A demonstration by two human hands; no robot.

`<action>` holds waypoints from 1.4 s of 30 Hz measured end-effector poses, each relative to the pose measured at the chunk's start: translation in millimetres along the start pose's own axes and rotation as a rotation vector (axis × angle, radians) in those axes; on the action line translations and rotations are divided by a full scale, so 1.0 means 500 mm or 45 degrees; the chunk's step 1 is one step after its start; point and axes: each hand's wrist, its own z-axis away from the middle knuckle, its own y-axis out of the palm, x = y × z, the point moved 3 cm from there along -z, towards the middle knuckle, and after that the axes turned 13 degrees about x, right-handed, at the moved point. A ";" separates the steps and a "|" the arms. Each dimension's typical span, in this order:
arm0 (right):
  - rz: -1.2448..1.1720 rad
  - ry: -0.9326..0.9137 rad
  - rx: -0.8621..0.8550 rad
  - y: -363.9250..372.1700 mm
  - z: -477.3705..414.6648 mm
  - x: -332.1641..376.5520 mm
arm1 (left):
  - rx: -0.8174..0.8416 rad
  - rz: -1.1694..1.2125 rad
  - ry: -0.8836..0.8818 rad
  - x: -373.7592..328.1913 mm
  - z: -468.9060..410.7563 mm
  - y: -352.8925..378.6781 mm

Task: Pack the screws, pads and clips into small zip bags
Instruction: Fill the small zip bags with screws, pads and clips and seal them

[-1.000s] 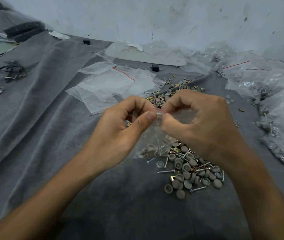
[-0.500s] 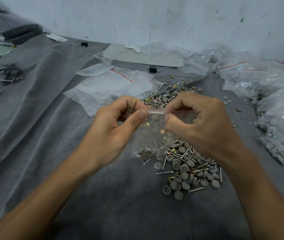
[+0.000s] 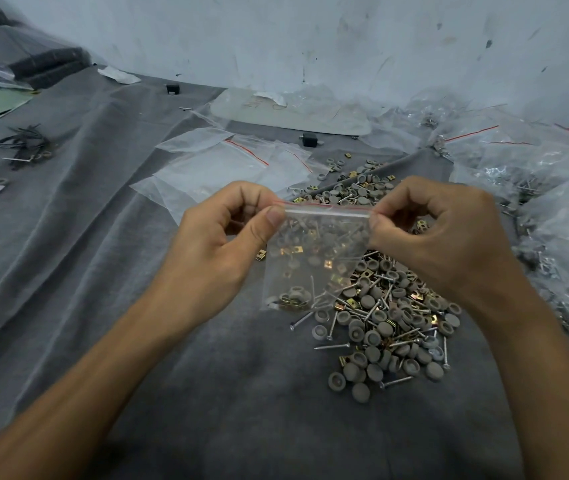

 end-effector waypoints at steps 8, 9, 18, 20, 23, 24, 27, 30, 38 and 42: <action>-0.100 0.024 0.004 0.001 0.003 -0.017 | -0.011 -0.053 -0.040 0.009 -0.002 0.002; -0.164 0.022 0.002 0.003 0.003 -0.019 | -0.027 -0.066 -0.034 0.017 -0.002 -0.002; -0.752 0.242 -0.322 -0.065 0.002 -0.066 | -0.370 -0.126 -0.155 0.133 -0.009 -0.057; -0.965 0.356 -0.489 -0.090 0.009 -0.097 | -0.367 -0.146 -0.177 0.148 -0.014 -0.057; -1.093 0.445 -0.762 -0.135 0.031 -0.151 | -0.258 -0.021 -0.345 0.201 -0.061 -0.051; -1.115 0.490 -0.871 -0.150 0.043 -0.172 | -0.162 0.054 -0.401 0.218 -0.069 -0.053; -1.223 0.681 -1.252 -0.188 0.093 -0.230 | -0.050 0.009 -0.462 0.246 -0.068 -0.074; -1.306 0.874 -1.591 -0.206 0.151 -0.283 | -0.256 -0.110 -0.379 0.208 -0.031 -0.072; -1.238 0.790 -1.063 -0.141 0.096 -0.270 | -0.418 -0.450 -0.480 0.196 -0.061 -0.061; -1.179 0.682 -0.640 -0.079 0.057 -0.219 | -0.337 -0.847 -0.606 0.225 -0.119 -0.082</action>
